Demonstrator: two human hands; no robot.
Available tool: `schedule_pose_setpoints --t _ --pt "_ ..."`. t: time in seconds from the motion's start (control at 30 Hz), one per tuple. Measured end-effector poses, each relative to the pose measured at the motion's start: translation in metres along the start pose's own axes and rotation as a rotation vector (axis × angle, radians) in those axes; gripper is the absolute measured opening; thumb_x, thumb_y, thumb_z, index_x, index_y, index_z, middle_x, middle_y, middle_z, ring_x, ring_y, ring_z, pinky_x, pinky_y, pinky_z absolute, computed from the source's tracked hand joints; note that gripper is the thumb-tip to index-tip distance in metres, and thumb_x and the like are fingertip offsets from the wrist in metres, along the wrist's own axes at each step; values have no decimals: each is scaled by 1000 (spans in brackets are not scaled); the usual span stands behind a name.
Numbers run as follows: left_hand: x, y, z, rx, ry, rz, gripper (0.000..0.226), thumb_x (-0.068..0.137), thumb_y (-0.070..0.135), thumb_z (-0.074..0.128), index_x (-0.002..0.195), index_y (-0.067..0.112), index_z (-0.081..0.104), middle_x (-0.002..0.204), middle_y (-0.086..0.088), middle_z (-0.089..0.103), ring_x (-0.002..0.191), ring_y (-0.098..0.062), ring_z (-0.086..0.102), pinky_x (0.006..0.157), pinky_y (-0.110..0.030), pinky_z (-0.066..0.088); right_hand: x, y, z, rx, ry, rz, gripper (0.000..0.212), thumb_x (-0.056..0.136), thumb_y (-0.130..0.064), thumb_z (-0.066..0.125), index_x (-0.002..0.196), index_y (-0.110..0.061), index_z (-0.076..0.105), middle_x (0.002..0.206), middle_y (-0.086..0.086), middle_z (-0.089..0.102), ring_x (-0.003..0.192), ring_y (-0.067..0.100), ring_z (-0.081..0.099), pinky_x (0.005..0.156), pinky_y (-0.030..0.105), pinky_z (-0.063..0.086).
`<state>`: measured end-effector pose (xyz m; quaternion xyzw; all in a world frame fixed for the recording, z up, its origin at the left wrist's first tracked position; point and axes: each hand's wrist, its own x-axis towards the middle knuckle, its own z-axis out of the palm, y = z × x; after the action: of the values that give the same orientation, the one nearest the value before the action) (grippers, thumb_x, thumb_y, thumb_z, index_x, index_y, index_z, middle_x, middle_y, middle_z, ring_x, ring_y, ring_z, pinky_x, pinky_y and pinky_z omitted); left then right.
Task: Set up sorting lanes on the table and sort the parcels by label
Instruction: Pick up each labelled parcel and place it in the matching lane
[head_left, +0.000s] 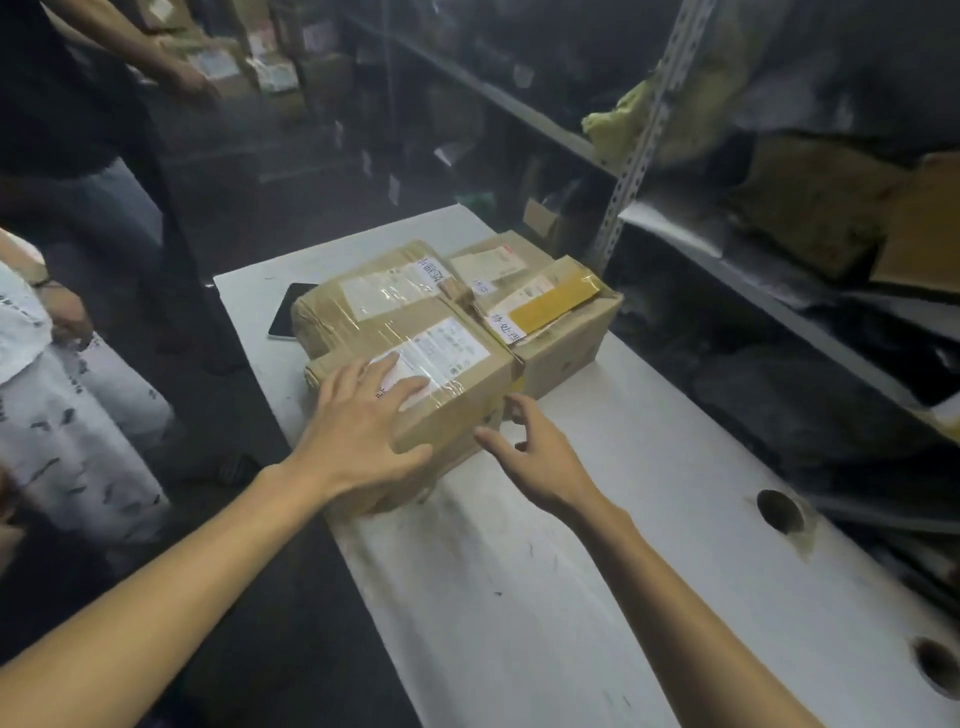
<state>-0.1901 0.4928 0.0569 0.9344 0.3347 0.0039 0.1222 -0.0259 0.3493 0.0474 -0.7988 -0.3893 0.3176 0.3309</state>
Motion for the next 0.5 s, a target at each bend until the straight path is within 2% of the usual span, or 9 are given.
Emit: schedule_pose_setpoints --t 0.07,0.1,0.17,0.23,0.27,0.33,0.4,0.5 --pt "23 -12 2 9 23 -16 90 65 81 22 147 44 29 160 -2 20 146 -29 9 119 -46 2 23 -6 11 215 6 101 67 95 -49 60 148 -24 27 139 -2 47 126 23 53 94 32 46" --pt "34 -17 3 1 38 -33 89 67 80 18 147 44 28 160 -2 20 146 -30 10 119 -46 2 32 -8 17 311 20 148 63 95 -50 60 142 -26 25 137 0 49 120 24 57 92 34 49" --pt "51 -22 2 -28 51 -90 84 72 75 14 148 40 28 160 -4 20 145 -31 14 119 -48 6 46 -7 27 434 76 230 54 95 -53 58 127 -29 22 124 3 53 111 28 62 93 45 55" --pt "59 -21 4 -2 52 -126 76 78 67 17 148 37 26 159 -8 19 143 -33 20 117 -49 13 55 -5 32 498 106 286 51 96 -56 53 123 -27 21 110 -1 52 103 31 65 89 51 57" --pt "60 -20 6 20 60 -128 74 80 64 18 148 35 25 159 -10 20 142 -34 22 115 -49 16 58 -5 33 517 113 304 52 96 -58 52 122 -25 21 111 -1 52 101 31 67 86 51 58" --pt "59 -18 7 36 81 -118 74 79 63 19 147 34 27 157 -10 23 139 -35 26 112 -50 21 61 -4 34 552 126 319 59 93 -58 56 127 -27 20 125 6 50 101 32 68 80 48 60" --pt "60 -18 6 29 83 -108 72 80 63 23 146 34 28 155 -10 26 137 -35 29 110 -50 23 62 -6 34 616 106 325 77 89 -59 63 143 -36 14 141 5 46 110 34 66 78 46 61" --pt "58 -12 1 19 112 -106 76 76 66 21 144 34 34 148 -10 34 129 -34 37 106 -47 27 67 -10 36 736 19 353 92 83 -56 72 148 -49 7 143 3 51 112 36 66 75 50 62"
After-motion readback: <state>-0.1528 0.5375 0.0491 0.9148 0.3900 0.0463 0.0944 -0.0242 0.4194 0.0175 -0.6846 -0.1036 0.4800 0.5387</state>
